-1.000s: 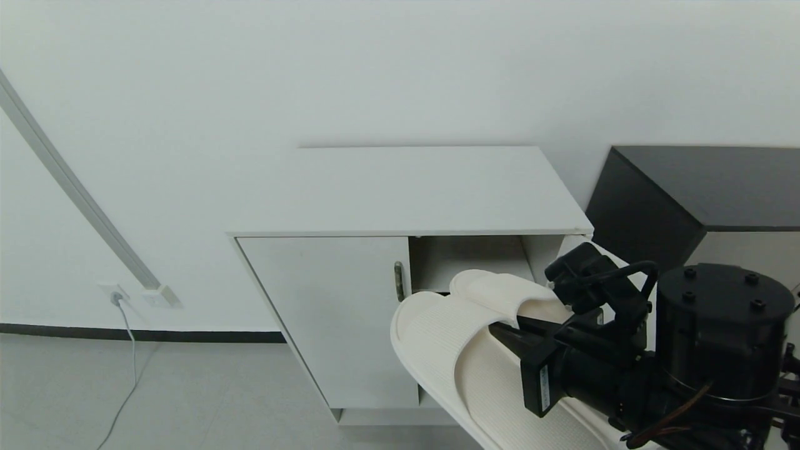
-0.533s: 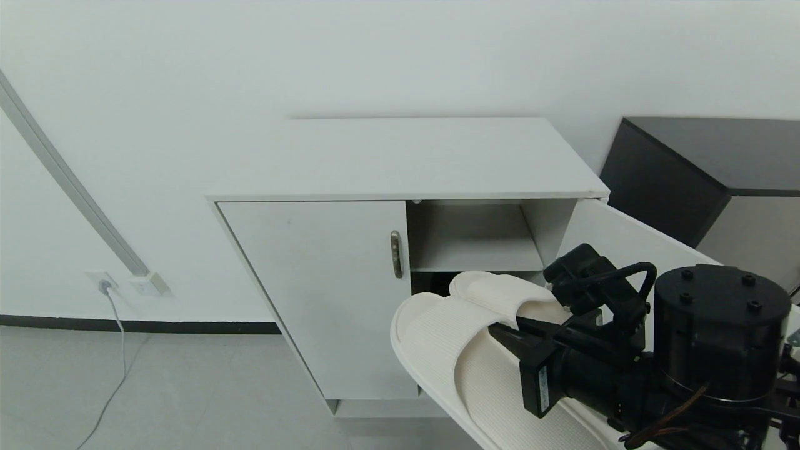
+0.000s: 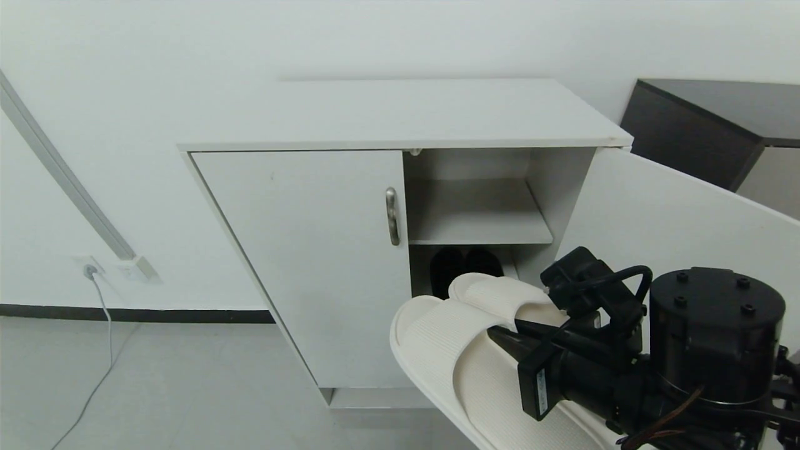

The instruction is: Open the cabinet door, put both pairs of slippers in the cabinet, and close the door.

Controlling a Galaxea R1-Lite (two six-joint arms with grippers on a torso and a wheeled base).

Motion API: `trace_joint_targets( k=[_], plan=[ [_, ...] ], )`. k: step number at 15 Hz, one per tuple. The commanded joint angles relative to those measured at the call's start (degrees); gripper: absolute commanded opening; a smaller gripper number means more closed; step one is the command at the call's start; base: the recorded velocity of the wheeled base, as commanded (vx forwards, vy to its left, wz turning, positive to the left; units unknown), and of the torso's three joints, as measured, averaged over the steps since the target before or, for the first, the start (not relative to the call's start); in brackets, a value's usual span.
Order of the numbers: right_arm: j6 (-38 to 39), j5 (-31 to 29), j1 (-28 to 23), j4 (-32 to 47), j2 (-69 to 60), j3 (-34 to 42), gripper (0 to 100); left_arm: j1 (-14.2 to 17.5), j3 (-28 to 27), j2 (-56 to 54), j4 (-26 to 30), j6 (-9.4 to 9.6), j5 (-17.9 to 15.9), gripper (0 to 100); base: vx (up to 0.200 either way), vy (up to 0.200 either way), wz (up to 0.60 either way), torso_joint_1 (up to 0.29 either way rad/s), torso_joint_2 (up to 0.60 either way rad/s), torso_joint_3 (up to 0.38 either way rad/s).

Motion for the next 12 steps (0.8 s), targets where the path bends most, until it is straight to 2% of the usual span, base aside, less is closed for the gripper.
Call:
trace_joint_targets(
  k=[1,7,12],
  plan=[
    [-0.05,-0.01,0.01,-0.03,0.36,0.04,0,0.00,0.00,0.07,0.00,0.00,0.02,0,0.000,0.000,0.00,-0.134,0.48,0.344],
    [0.04,0.08,0.01,-0.03,0.45,0.04,0,0.00,0.00,0.07,0.00,0.00,-0.07,0,0.000,0.000,0.00,-0.099,0.46,0.354],
    [0.04,0.16,0.01,-0.03,0.45,0.47,0,0.00,0.00,0.07,0.00,0.00,0.02,0,0.000,0.000,0.00,-0.022,0.38,0.356]
  ],
)
